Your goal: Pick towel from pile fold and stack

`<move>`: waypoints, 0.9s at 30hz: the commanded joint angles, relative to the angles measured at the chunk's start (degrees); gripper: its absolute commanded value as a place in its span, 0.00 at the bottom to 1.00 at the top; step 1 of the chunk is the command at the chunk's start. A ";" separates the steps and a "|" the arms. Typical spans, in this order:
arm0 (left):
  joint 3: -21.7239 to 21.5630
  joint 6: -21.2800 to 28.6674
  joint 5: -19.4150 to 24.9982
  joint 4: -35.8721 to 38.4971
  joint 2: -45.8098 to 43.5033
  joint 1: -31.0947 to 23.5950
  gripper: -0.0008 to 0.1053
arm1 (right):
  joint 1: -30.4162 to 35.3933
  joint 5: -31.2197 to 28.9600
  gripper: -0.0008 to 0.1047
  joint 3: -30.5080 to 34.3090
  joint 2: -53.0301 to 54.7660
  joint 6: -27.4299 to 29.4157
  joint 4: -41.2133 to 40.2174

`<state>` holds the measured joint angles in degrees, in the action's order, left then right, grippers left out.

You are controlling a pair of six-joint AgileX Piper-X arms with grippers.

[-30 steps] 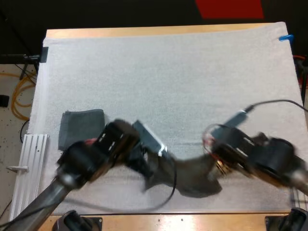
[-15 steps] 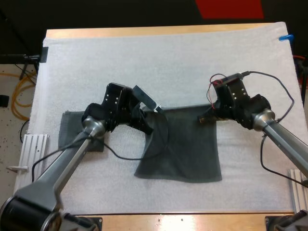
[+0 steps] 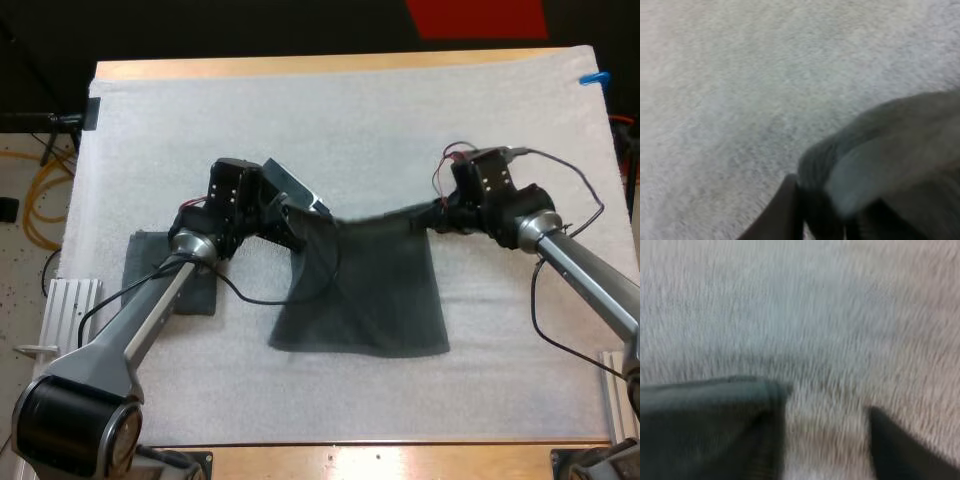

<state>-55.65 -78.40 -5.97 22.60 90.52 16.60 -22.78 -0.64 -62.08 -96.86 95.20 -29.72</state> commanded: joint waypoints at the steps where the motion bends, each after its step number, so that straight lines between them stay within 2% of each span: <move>1: -0.96 0.32 0.70 -0.63 -0.43 0.06 0.32 | 0.33 0.64 0.71 -1.40 0.29 -0.24 0.73; 4: -3.20 0.32 1.16 0.63 -0.59 0.06 0.47 | 0.28 0.64 0.67 -4.21 0.58 -0.24 0.70; 8: -7.02 0.32 2.90 5.81 -2.62 0.06 0.48 | 0.28 0.64 0.58 -8.05 2.37 -0.24 -1.87; 10: -8.99 0.32 5.69 9.23 -4.86 0.06 0.48 | 0.28 0.64 0.57 -10.04 4.28 -0.10 -4.58; 14: -9.72 -0.44 6.71 12.19 -10.85 0.06 0.48 | 0.28 1.02 0.57 -11.30 9.13 -0.06 -9.11; 18: -9.72 -7.11 6.68 16.34 -19.29 0.06 0.48 | 0.28 3.28 0.57 -11.28 16.05 -0.05 -16.56; 21: -9.72 -11.09 5.39 21.97 -24.65 0.06 0.48 | 0.28 3.32 0.57 -11.27 21.35 -0.06 -23.33; 25: -9.32 -14.00 -0.95 31.61 -32.43 0.06 0.48 | -0.50 3.32 0.57 -9.56 28.29 -0.76 -30.09; 27: -8.44 -14.70 -2.54 34.91 -36.13 0.06 0.48 | -1.36 3.32 0.57 -7.17 31.99 -2.19 -31.26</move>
<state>-64.05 -92.41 -7.50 56.24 54.60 16.61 -24.20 2.22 -69.05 -64.72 92.88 -59.92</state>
